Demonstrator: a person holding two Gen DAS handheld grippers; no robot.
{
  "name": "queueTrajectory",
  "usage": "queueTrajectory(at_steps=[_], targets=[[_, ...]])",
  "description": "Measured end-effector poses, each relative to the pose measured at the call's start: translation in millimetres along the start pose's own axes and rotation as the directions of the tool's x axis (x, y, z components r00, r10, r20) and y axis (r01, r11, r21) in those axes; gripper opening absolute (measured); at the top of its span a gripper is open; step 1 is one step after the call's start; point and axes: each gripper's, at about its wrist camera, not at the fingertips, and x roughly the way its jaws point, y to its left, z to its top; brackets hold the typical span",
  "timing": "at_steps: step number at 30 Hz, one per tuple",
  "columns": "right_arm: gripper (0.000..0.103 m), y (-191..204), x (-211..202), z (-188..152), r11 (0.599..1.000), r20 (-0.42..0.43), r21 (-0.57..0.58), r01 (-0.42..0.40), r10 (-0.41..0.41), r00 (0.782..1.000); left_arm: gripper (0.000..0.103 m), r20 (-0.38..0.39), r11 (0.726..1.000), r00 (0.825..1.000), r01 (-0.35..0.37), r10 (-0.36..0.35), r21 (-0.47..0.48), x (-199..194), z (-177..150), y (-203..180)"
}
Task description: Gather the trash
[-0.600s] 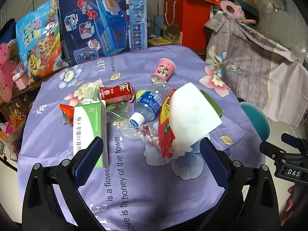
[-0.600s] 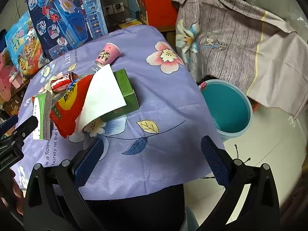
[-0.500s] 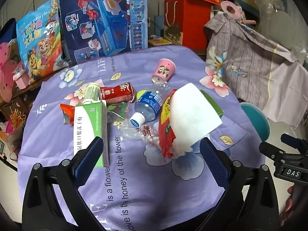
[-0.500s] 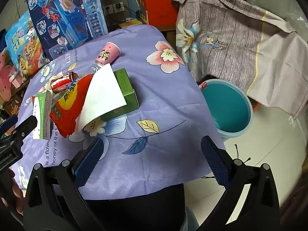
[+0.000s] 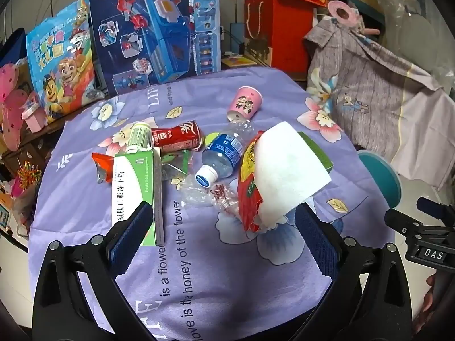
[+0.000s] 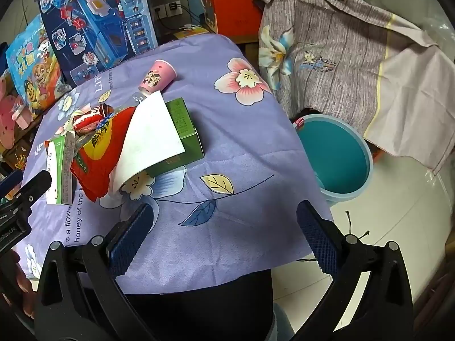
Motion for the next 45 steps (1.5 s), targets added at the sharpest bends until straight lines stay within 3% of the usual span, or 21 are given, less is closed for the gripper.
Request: queueTrajectory(at_steps=[45], targets=[[0.097,5,6,1,1.000,-0.035,-0.011,0.021,-0.021,0.999,0.100,-0.024,1.000,1.000,-0.021,0.021,-0.009,4,0,10]])
